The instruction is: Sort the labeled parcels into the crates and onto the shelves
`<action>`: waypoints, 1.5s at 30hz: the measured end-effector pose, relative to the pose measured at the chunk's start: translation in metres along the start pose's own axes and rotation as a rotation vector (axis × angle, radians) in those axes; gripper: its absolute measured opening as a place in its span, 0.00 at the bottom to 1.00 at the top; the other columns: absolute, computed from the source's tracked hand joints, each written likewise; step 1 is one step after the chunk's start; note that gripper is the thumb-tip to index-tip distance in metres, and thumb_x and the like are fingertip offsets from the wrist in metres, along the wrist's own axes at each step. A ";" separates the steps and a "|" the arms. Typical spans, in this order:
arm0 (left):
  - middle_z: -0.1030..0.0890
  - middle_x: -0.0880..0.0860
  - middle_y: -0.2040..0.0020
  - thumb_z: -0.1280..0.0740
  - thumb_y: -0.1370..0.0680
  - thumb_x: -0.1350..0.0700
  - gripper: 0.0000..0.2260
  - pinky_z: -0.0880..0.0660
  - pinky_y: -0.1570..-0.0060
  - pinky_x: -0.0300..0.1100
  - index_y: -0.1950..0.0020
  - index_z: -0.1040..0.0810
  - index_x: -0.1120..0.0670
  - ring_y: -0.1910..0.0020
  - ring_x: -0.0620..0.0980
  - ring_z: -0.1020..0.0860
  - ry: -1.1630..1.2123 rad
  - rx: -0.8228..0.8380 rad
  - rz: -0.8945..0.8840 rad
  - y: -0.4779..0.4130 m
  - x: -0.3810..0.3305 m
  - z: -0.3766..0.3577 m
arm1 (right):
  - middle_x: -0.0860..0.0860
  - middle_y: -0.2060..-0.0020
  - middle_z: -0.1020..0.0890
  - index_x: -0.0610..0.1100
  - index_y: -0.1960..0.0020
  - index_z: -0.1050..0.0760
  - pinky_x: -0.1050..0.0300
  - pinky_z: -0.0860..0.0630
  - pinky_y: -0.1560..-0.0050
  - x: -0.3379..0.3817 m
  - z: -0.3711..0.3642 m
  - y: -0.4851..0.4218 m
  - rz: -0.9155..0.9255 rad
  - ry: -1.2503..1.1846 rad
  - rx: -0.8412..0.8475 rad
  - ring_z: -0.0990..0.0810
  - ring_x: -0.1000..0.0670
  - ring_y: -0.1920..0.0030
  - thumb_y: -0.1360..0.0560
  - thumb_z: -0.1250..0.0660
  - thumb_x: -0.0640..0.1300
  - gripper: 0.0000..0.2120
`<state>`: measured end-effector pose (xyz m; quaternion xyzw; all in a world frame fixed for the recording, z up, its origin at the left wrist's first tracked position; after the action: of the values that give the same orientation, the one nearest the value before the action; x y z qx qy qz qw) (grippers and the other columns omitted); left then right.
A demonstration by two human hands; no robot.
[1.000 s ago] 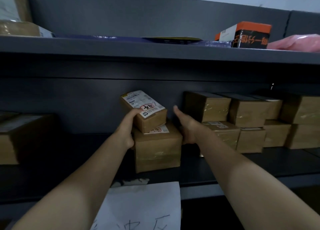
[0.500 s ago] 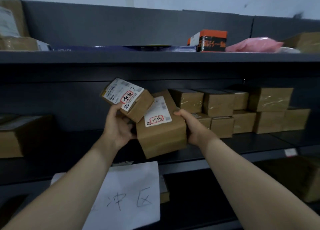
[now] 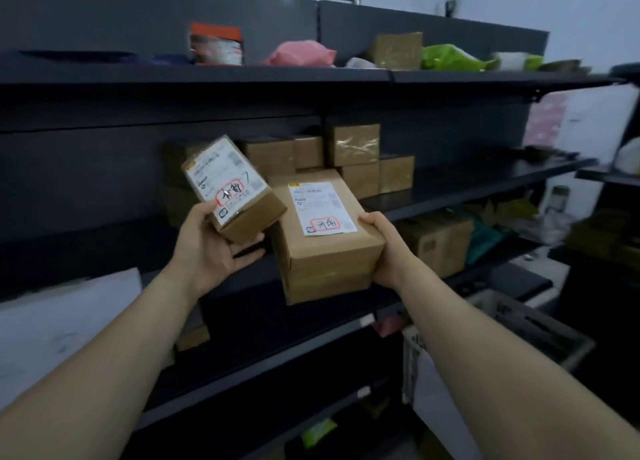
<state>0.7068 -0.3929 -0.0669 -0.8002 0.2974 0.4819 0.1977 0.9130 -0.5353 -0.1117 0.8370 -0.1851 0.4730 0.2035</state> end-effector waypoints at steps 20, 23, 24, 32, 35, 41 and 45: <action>0.20 0.57 0.46 0.35 0.22 0.54 0.15 0.28 0.62 0.41 0.36 0.28 0.52 0.56 0.53 0.23 -0.738 0.362 0.473 -0.182 0.432 -0.259 | 0.45 0.37 0.26 0.54 0.28 0.37 0.41 0.24 0.42 -0.030 0.507 0.024 -0.055 0.161 -1.177 0.24 0.40 0.42 0.47 0.30 0.64 0.49; 0.21 0.57 0.46 0.34 0.23 0.55 0.20 0.27 0.47 0.47 0.33 0.30 0.57 0.52 0.54 0.24 -0.821 0.281 0.397 -0.219 0.467 -0.262 | 0.48 0.34 0.32 0.58 0.26 0.40 0.40 0.26 0.38 -0.062 0.539 -0.017 -0.142 0.235 -1.126 0.28 0.40 0.36 0.46 0.30 0.66 0.50; 0.21 0.56 0.49 0.33 0.24 0.53 0.20 0.27 0.44 0.49 0.34 0.29 0.57 0.52 0.54 0.25 -0.838 0.253 0.372 -0.231 0.477 -0.264 | 0.49 0.33 0.32 0.61 0.27 0.41 0.40 0.26 0.38 -0.079 0.558 -0.038 -0.168 0.269 -1.096 0.28 0.40 0.36 0.45 0.29 0.68 0.50; 0.21 0.59 0.44 0.38 0.21 0.49 0.19 0.23 0.52 0.49 0.33 0.30 0.57 0.52 0.56 0.22 -0.889 0.180 0.402 -0.315 0.596 -0.272 | 0.50 0.29 0.37 0.64 0.32 0.37 0.38 0.24 0.44 -0.253 0.678 -0.170 -0.396 -0.038 -1.015 0.29 0.36 0.36 0.56 0.21 0.69 0.54; 0.21 0.55 0.45 0.39 0.20 0.50 0.16 0.24 0.59 0.44 0.35 0.29 0.54 0.54 0.52 0.22 -0.912 0.240 0.403 -0.329 0.641 -0.282 | 0.46 0.32 0.30 0.58 0.29 0.37 0.36 0.23 0.45 -0.280 0.685 -0.187 -0.374 -0.162 -0.996 0.24 0.37 0.41 0.57 0.21 0.70 0.60; 0.20 0.49 0.52 0.38 0.20 0.49 0.08 0.23 0.52 0.48 0.42 0.31 0.46 0.52 0.51 0.20 -0.902 0.296 0.420 -0.344 0.702 -0.274 | 0.47 0.33 0.25 0.52 0.25 0.38 0.39 0.25 0.39 -0.280 0.668 -0.221 -0.243 -0.196 -0.945 0.24 0.42 0.37 0.27 0.27 0.42 0.35; 0.23 0.48 0.53 0.40 0.20 0.51 0.11 0.28 0.62 0.36 0.38 0.30 0.51 0.56 0.47 0.23 -0.999 0.322 0.371 -0.346 0.724 -0.265 | 0.42 0.29 0.31 0.43 0.23 0.44 0.44 0.29 0.34 -0.299 0.680 -0.249 -0.278 0.028 -0.818 0.30 0.40 0.31 0.22 0.37 0.31 0.32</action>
<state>1.3704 -0.5012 -0.5791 -0.3682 0.3731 0.7781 0.3461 1.3812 -0.6396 -0.7316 0.6978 -0.2398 0.3402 0.5829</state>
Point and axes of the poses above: each hand's wrist, its own y-axis away from the middle knuckle, its own z-axis out of the back of the hand, x = y × z, the point moved 6 cm from there along -y, towards the middle knuckle
